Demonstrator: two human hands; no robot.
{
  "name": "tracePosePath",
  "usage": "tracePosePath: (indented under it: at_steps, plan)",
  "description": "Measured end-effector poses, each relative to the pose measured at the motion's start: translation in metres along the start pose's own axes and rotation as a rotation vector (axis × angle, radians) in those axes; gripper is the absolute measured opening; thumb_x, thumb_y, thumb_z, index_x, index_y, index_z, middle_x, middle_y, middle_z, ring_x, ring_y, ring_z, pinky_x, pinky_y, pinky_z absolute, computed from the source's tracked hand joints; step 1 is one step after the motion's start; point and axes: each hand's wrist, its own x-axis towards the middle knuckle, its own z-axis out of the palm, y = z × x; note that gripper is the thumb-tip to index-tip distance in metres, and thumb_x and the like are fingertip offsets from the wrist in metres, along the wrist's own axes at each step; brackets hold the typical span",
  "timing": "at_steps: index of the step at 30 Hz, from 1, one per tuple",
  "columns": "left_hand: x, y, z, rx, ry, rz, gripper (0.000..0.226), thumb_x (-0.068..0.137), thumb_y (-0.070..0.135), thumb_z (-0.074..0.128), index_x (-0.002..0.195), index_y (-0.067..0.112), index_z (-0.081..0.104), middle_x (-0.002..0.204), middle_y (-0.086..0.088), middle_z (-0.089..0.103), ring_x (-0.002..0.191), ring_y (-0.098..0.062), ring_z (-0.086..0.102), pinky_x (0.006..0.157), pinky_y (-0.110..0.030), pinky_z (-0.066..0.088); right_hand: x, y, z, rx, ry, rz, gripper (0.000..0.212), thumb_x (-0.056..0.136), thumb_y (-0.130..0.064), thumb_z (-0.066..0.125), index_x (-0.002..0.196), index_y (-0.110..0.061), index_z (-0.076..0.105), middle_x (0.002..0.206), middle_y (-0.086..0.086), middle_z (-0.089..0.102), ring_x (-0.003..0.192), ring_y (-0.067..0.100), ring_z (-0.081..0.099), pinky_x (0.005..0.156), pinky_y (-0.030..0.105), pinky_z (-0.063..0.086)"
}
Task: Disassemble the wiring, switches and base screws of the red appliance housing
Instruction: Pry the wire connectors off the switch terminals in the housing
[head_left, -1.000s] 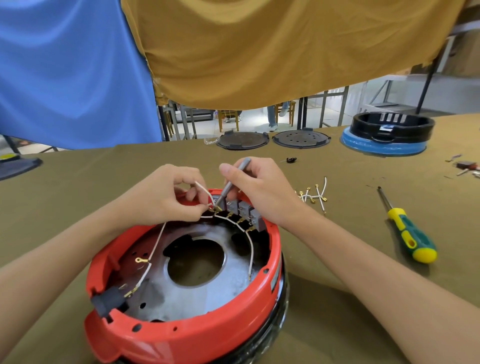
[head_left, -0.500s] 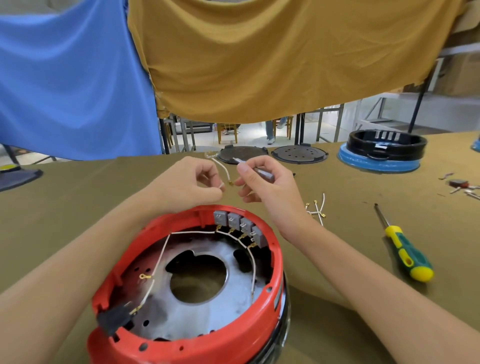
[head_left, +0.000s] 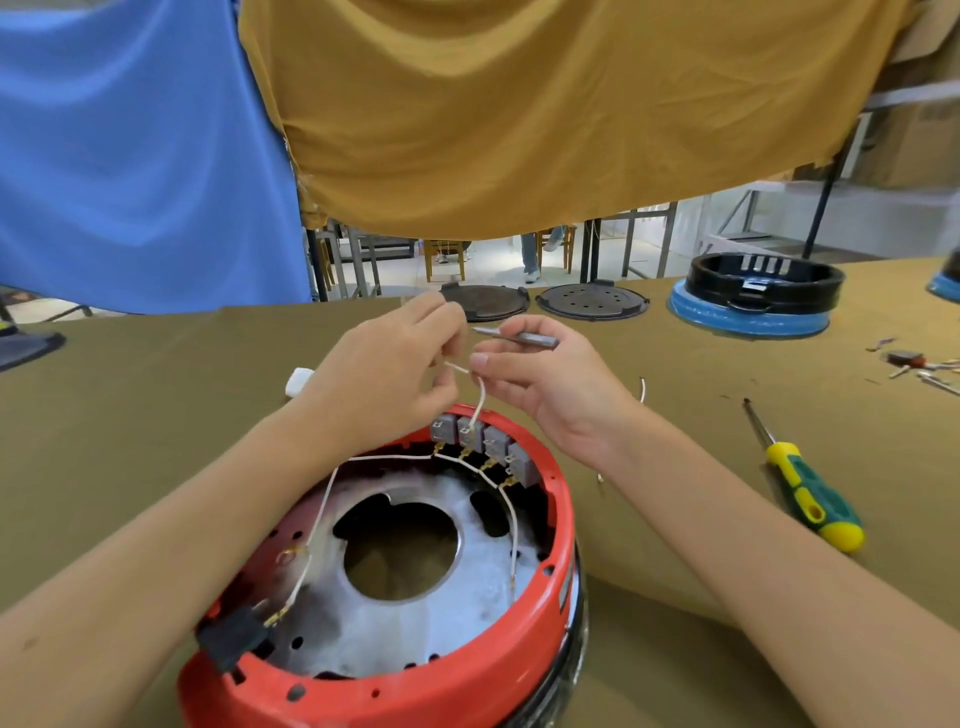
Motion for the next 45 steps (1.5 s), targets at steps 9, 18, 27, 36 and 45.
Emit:
tracePosePath:
  at_steps: [9, 18, 27, 36, 45]
  plan:
    - [-0.014, -0.034, 0.005, -0.343, -0.613, -0.517, 0.033, 0.099, 0.047, 0.049, 0.083, 0.022, 0.063, 0.076, 0.004, 0.057, 0.069, -0.011, 0.051, 0.072, -0.031, 0.041, 0.025, -0.046, -0.074, -0.201, 0.360, 0.071, 0.035, 0.084, 0.013, 0.064, 0.110, -0.009, 0.055, 0.108, 0.016, 0.068, 0.088, 0.021, 0.069, 0.071, 0.031, 0.060]
    - [-0.014, -0.033, -0.004, -0.509, -0.555, -0.576, 0.019, 0.097, 0.038, 0.059, 0.092, 0.026, 0.071, 0.092, 0.004, 0.073, 0.088, -0.014, 0.067, 0.091, -0.035, 0.049, 0.029, -0.034, -0.096, -0.974, 0.475, -0.004, 0.024, 0.084, -0.002, 0.072, 0.090, -0.017, 0.054, 0.097, 0.011, 0.066, 0.084, 0.022, 0.061, 0.080, 0.039, 0.057]
    - [-0.036, -0.047, -0.036, -0.553, -0.714, -0.669, 0.018, 0.100, 0.038, 0.052, 0.102, 0.037, 0.070, 0.098, 0.010, 0.074, 0.091, -0.010, 0.070, 0.082, -0.030, 0.052, 0.023, -0.034, -0.067, -0.470, 0.260, -0.196, 0.018, 0.103, -0.024, 0.054, 0.099, -0.012, 0.067, 0.069, -0.001, 0.072, 0.065, 0.012, 0.062, 0.069, 0.028, 0.057]
    - [-0.036, -0.040, -0.017, -0.282, -0.572, -0.556, 0.031, 0.103, 0.040, 0.044, 0.088, 0.026, 0.068, 0.087, 0.002, 0.070, 0.088, -0.019, 0.064, 0.088, -0.039, 0.049, 0.007, -0.021, -0.030, -0.317, -0.043, -0.191, 0.032, 0.103, -0.033, 0.050, 0.091, -0.014, 0.073, 0.072, 0.004, 0.066, 0.066, 0.016, 0.059, 0.068, 0.031, 0.056]
    - [-0.052, -0.039, -0.029, -0.188, -0.552, -0.593, 0.021, 0.102, 0.034, 0.044, 0.099, 0.028, 0.063, 0.092, 0.005, 0.066, 0.087, -0.012, 0.060, 0.078, -0.029, 0.045, 0.004, -0.013, -0.020, -0.414, -0.086, -0.232, 0.014, 0.100, -0.020, 0.059, 0.089, -0.012, 0.065, 0.071, 0.007, 0.069, 0.068, 0.021, 0.063, 0.079, 0.043, 0.059]
